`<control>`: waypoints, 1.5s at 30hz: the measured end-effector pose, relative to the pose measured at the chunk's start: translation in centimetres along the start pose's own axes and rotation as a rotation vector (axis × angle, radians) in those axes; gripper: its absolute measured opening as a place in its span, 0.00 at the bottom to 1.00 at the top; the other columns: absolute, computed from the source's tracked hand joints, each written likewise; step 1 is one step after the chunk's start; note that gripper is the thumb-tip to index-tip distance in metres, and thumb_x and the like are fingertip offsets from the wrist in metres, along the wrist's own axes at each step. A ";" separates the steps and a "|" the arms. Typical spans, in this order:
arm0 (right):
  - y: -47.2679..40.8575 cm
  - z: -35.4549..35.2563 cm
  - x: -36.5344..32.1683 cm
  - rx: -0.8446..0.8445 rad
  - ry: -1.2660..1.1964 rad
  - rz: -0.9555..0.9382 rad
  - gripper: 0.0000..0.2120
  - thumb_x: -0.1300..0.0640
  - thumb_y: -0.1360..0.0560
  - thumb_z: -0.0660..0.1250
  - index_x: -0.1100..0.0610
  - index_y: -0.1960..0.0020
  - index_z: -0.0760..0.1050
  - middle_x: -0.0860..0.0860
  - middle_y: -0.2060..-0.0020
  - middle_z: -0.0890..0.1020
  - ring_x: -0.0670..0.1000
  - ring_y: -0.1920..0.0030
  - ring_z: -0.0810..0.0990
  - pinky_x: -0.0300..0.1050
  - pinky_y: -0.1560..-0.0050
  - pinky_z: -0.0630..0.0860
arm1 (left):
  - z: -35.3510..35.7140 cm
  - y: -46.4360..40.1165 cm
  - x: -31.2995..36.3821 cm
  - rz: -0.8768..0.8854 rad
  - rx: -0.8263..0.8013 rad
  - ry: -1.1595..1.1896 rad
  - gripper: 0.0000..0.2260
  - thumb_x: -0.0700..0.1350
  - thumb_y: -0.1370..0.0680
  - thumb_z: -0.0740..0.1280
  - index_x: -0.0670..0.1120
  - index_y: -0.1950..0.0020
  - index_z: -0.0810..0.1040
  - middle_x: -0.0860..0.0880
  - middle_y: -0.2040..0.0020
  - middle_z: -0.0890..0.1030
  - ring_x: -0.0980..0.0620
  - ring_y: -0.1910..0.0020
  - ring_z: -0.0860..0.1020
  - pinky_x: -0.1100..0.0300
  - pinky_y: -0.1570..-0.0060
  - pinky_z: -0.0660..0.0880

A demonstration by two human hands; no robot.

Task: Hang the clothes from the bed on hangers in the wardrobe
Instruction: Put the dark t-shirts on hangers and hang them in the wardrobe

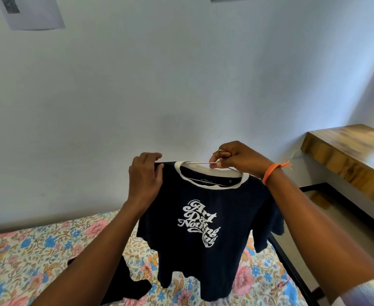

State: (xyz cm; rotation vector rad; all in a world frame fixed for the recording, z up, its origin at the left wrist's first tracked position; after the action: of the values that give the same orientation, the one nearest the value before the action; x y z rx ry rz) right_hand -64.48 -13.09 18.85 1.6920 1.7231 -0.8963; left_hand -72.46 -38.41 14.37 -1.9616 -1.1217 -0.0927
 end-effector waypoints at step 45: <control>72.0 -9.3 -5.9 1.084 0.387 0.547 0.20 0.75 0.30 0.71 0.58 0.68 0.65 0.56 0.59 0.86 0.49 0.51 0.86 0.50 0.50 0.83 | -5.0 34.2 58.1 0.991 -0.889 1.000 0.11 0.43 0.29 0.77 0.48 0.48 0.85 0.57 0.58 0.80 0.59 0.58 0.78 0.72 0.56 0.68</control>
State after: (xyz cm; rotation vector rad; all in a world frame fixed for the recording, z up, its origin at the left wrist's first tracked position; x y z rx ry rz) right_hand 8.16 -10.86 23.70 2.9850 0.8096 -1.3974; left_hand -11.16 -10.89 21.41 -2.4631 0.6934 -1.0195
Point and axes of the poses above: each hand's wrist, its own y-axis away from the middle knuckle, its own z-axis out of the palm, x = y × z, the point moved 5 cm from there along -y, towards the middle knuckle
